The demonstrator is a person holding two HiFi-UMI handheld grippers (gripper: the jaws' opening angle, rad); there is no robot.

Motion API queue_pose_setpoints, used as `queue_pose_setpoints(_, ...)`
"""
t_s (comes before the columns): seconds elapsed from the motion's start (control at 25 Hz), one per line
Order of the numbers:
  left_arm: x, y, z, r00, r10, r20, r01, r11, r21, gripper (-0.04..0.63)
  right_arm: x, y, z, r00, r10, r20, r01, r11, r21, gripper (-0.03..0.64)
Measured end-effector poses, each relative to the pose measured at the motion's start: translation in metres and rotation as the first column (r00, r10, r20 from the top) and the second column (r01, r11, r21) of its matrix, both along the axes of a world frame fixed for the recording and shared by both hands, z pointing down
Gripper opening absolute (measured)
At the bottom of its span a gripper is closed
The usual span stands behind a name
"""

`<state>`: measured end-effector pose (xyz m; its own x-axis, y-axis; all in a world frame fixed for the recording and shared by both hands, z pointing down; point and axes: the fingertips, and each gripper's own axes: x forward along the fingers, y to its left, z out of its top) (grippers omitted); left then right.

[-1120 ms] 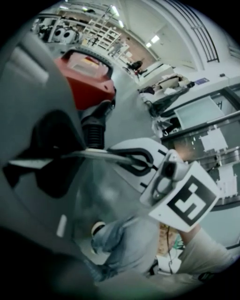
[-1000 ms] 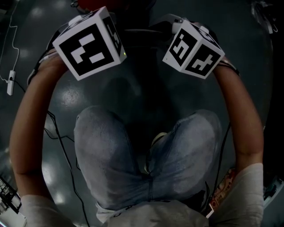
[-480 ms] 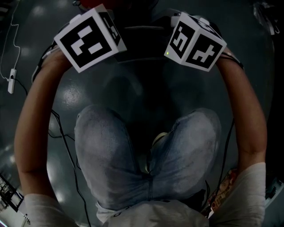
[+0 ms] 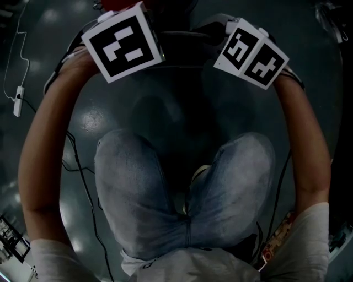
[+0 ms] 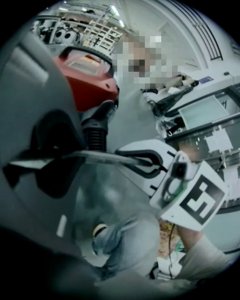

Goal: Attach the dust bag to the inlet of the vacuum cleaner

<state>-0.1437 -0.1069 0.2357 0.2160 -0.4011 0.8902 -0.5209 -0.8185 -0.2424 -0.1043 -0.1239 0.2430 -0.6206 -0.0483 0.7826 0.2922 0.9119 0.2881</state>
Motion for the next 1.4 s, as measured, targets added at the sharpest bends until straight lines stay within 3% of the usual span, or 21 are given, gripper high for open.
queue_pose_setpoints(0.12, -0.002, 0.010, 0.005, 0.997, -0.025, -0.076, 0.023, 0.999, -0.024, 0.026, -0.006, 0.004, -0.004, 0.999, -0.036, -0.027, 0.037, 0.999, 0.040, 0.038)
queue_pose_setpoints(0.24, -0.005, 0.012, 0.008, 0.977, -0.082, -0.196, 0.076, 0.996, -0.036, 0.026, -0.013, 0.004, -0.008, 0.996, -0.072, -0.059, 0.077, 0.994, 0.073, 0.041)
queue_pose_setpoints(0.32, -0.007, 0.010, 0.007, 0.966, -0.106, -0.238, 0.099, 0.994, -0.039, 0.026, -0.014, 0.003, -0.008, 0.996, -0.069, -0.057, 0.072, 0.996, 0.058, 0.043)
queue_pose_setpoints(0.4, -0.005, 0.007, 0.002, 0.975, -0.082, -0.208, 0.078, 0.997, -0.030, 0.028, -0.012, 0.001, -0.007, 0.998, -0.048, -0.041, 0.049, 0.998, 0.033, 0.043)
queue_pose_setpoints(0.52, -0.002, -0.004, -0.006, 0.997, 0.010, -0.071, -0.009, 1.000, 0.004, 0.031, -0.005, -0.004, -0.001, 1.000, 0.006, -0.008, -0.006, 1.000, -0.019, 0.043)
queue_pose_setpoints(0.6, -0.003, -0.006, -0.006, 0.999, 0.049, 0.001, -0.049, 0.999, -0.007, 0.032, -0.002, -0.004, 0.005, 0.999, 0.043, 0.014, -0.043, 0.998, -0.054, 0.043)
queue_pose_setpoints(0.68, -0.001, -0.001, -0.005, 0.999, 0.042, -0.010, -0.042, 0.998, -0.037, 0.030, -0.001, -0.005, 0.009, 0.998, 0.056, 0.015, -0.055, 0.997, -0.053, 0.043)
queue_pose_setpoints(0.88, -0.004, 0.008, -0.003, 0.975, -0.062, -0.213, 0.052, 0.997, -0.053, 0.025, -0.013, -0.006, -0.005, 0.996, -0.035, -0.079, 0.041, 0.996, 0.079, 0.048)
queue_pose_setpoints(0.96, -0.007, 0.008, -0.001, 0.965, -0.088, -0.248, 0.076, 0.995, -0.057, 0.025, -0.016, -0.005, -0.008, 0.993, -0.054, -0.101, 0.064, 0.993, 0.102, 0.048)
queue_pose_setpoints(1.04, -0.009, 0.006, -0.002, 0.973, -0.075, -0.216, 0.068, 0.997, -0.038, 0.025, -0.015, -0.004, -0.006, 0.996, -0.038, -0.086, 0.045, 0.996, 0.080, 0.048)
queue_pose_setpoints(1.16, -0.011, -0.005, -0.008, 0.998, 0.001, -0.065, 0.000, 1.000, 0.010, 0.026, -0.009, -0.005, 0.001, 0.999, 0.038, -0.028, -0.038, 0.999, -0.016, 0.048)
queue_pose_setpoints(1.24, -0.012, -0.008, -0.010, 0.999, 0.044, 0.011, -0.044, 0.999, 0.002, 0.029, -0.007, -0.004, 0.007, 0.995, 0.098, 0.011, -0.096, 0.990, -0.102, 0.046)
queue_pose_setpoints(1.32, -0.013, -0.006, -0.010, 0.999, 0.052, 0.015, -0.051, 0.998, -0.024, 0.031, -0.007, -0.001, 0.012, 0.990, 0.136, 0.028, -0.130, 0.978, -0.162, 0.046)
queue_pose_setpoints(1.4, -0.009, -0.004, -0.009, 0.998, 0.032, -0.062, -0.034, 0.999, -0.038, 0.030, -0.008, -0.001, 0.013, 0.992, 0.126, 0.008, -0.124, 0.983, -0.134, 0.046)
